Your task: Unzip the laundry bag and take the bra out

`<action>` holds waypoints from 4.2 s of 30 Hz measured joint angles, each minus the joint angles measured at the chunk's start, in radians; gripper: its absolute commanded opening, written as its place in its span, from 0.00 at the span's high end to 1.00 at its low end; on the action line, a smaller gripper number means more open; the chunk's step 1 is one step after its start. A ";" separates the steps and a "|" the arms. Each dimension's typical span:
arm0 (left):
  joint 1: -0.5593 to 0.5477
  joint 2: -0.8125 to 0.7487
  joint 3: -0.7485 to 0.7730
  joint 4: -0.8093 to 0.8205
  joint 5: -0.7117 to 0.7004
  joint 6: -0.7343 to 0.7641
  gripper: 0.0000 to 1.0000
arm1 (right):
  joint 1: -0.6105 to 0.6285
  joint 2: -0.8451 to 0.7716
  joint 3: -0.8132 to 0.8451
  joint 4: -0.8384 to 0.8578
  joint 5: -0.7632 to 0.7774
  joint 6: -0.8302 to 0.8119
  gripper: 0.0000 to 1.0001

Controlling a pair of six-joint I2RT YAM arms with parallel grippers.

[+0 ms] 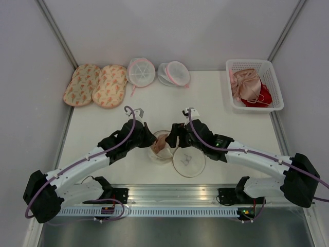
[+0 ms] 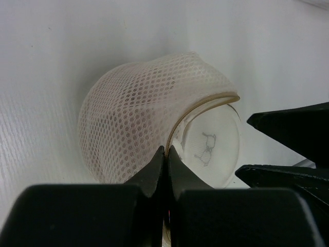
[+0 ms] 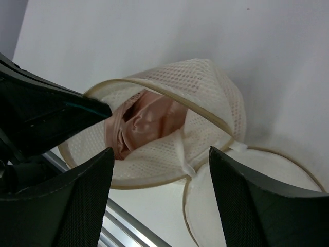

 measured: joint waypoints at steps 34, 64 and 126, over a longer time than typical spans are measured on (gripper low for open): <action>0.007 -0.117 -0.035 -0.085 -0.074 -0.067 0.98 | 0.071 0.573 0.072 0.604 -0.241 0.161 1.00; 0.008 -0.105 -0.044 -0.065 -0.045 -0.081 0.98 | 0.073 0.034 -0.082 0.613 -0.178 -0.060 1.00; 0.008 -0.265 -0.225 -0.027 -0.039 -0.143 0.98 | -0.686 0.152 0.322 -0.024 0.013 -0.204 0.11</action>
